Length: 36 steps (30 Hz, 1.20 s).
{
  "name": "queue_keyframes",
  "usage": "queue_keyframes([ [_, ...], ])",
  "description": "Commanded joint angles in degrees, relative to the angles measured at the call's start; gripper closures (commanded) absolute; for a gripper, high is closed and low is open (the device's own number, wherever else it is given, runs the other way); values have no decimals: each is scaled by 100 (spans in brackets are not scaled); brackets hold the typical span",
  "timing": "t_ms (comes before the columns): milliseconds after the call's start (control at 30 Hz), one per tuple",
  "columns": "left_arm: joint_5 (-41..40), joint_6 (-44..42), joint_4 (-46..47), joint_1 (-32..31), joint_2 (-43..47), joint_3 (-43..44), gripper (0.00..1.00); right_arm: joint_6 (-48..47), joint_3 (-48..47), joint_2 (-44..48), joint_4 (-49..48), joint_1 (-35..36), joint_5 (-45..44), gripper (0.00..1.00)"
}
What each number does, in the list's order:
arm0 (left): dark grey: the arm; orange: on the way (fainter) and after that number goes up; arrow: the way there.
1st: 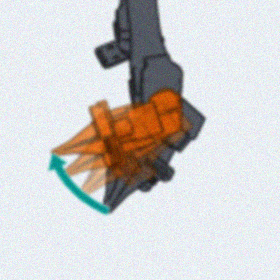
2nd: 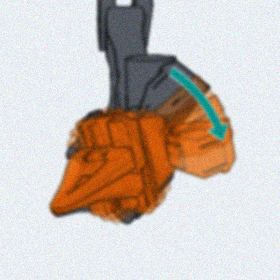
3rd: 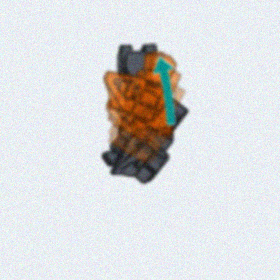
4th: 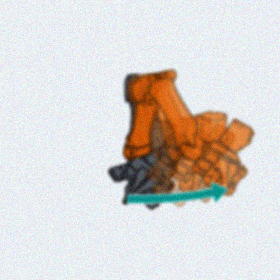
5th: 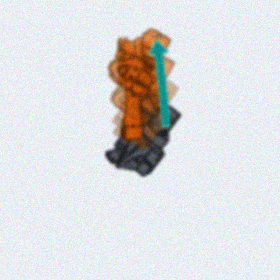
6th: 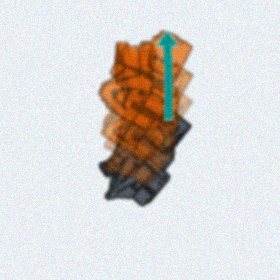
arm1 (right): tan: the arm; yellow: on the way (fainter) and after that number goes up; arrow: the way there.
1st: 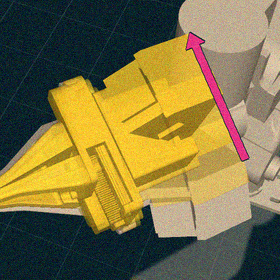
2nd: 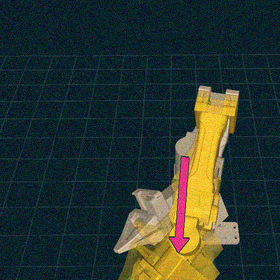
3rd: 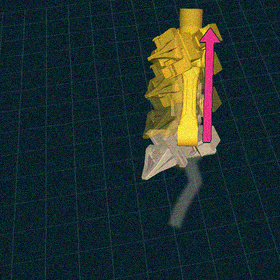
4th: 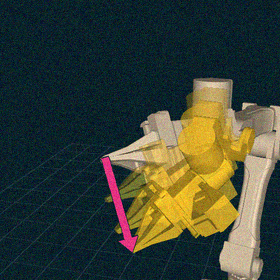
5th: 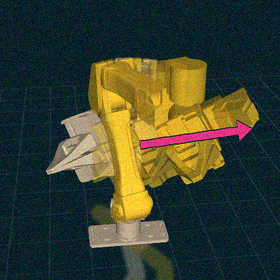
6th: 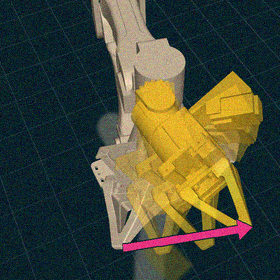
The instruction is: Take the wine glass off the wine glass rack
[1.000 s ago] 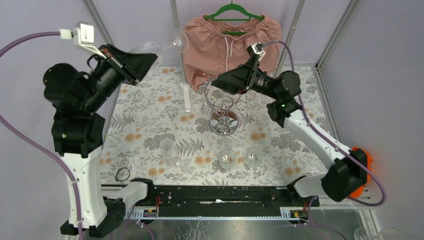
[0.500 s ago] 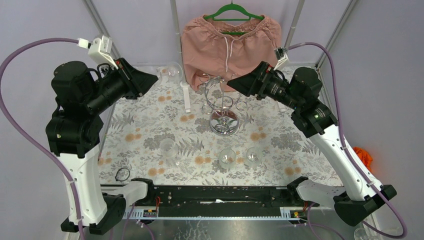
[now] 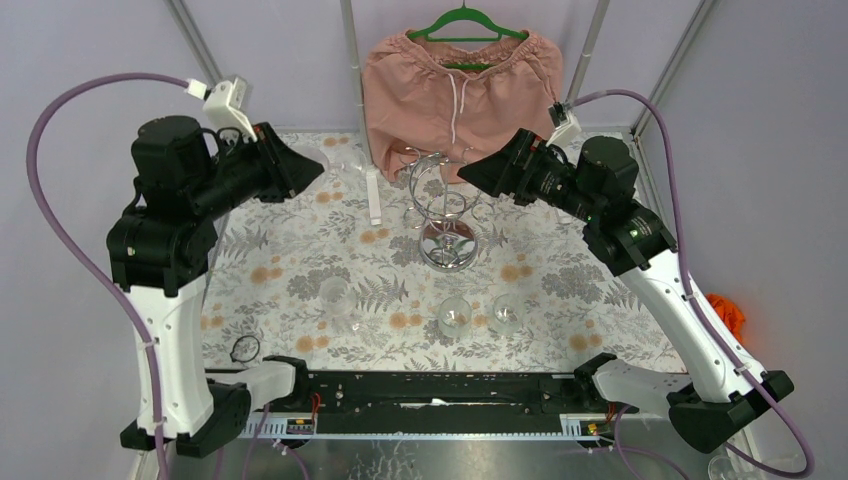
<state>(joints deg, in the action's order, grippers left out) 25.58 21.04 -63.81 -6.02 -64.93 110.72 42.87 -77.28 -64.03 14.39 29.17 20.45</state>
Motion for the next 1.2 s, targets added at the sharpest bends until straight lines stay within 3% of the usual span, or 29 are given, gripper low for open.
queue_keyframes([
  [0,-501,-67,177,-30,-606,868,100,-29,-112,24,-173,-30,77,0],
  [200,-1056,-67,133,-391,-1731,1756,100,-143,-166,-8,-70,-32,86,0],
  [467,-2352,-346,-342,-1762,-3158,3137,100,-420,-329,-162,159,-35,5,0],
  [533,-2474,-388,-390,-1927,-3273,3141,100,-445,-349,-232,169,-51,33,0],
  [700,-2483,-365,-485,-2030,-3207,3044,100,-446,-291,-356,102,-117,167,0],
  [867,-1591,-383,-284,-2105,-2667,2789,100,-398,-216,-449,-25,-156,323,0],
  [1000,-814,-216,-103,-2269,-2239,2278,100,-359,-187,-487,-73,-185,371,0],
  [1167,-811,-175,-156,-2792,-1631,1532,100,-375,-240,-463,-12,-213,407,0],
])
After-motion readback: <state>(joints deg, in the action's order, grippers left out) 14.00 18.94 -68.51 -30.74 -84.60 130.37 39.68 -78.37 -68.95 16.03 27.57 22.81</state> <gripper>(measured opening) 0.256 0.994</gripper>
